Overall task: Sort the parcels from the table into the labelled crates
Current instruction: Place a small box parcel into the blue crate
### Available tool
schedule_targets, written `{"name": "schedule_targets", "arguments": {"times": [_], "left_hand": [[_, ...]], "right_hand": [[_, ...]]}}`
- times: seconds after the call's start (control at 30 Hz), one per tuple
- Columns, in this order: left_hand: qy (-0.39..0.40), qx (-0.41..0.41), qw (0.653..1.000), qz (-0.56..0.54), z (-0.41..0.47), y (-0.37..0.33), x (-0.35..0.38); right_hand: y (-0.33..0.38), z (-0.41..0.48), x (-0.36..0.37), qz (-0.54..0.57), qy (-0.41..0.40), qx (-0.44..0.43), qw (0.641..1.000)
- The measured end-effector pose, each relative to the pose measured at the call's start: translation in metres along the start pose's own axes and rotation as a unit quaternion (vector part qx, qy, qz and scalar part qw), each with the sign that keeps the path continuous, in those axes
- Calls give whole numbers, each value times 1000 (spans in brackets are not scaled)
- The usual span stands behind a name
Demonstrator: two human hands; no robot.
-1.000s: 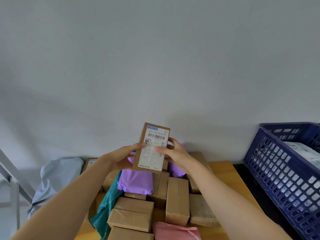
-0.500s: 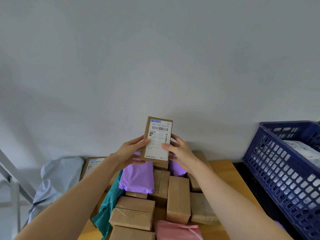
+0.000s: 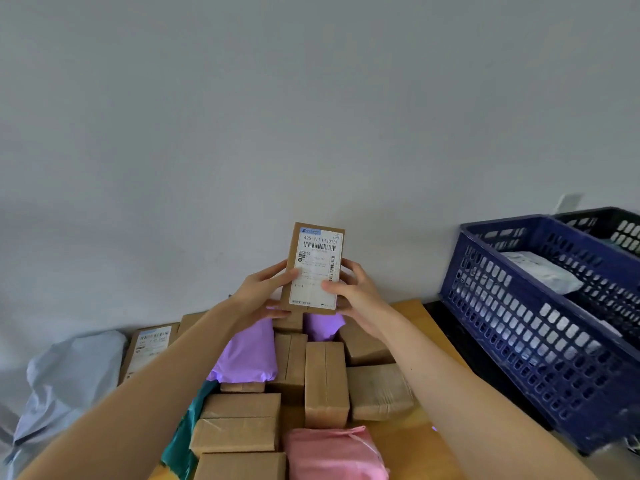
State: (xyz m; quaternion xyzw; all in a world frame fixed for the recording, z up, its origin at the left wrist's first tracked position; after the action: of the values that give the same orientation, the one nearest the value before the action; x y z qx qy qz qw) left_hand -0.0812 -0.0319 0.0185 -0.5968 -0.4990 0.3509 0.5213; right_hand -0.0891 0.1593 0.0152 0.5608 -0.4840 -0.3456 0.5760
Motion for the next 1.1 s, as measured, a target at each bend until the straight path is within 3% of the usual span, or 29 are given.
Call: {"name": "schedule_targets", "arguments": {"times": [0.5, 1.1], "left_hand": [[61, 2, 995, 74, 0, -6, 174], [155, -7, 983, 94, -15, 4, 466]], "right_hand": [[25, -125, -128, -4, -49, -3, 999], [50, -333, -335, 2, -147, -47, 988]]}}
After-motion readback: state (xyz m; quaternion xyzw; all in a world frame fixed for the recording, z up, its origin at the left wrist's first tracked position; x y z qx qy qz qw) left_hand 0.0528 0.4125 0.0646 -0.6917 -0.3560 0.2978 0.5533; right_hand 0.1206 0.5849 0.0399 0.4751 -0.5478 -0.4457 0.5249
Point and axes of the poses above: each hand's wrist, its own z-axis towards the middle knuckle, its own x-axis out of the palm, y = z × x, the point moved 4 cm from there along z, towards the middle knuckle, and after that the axes turned 6 degrees about y, right-handed, at the moved point
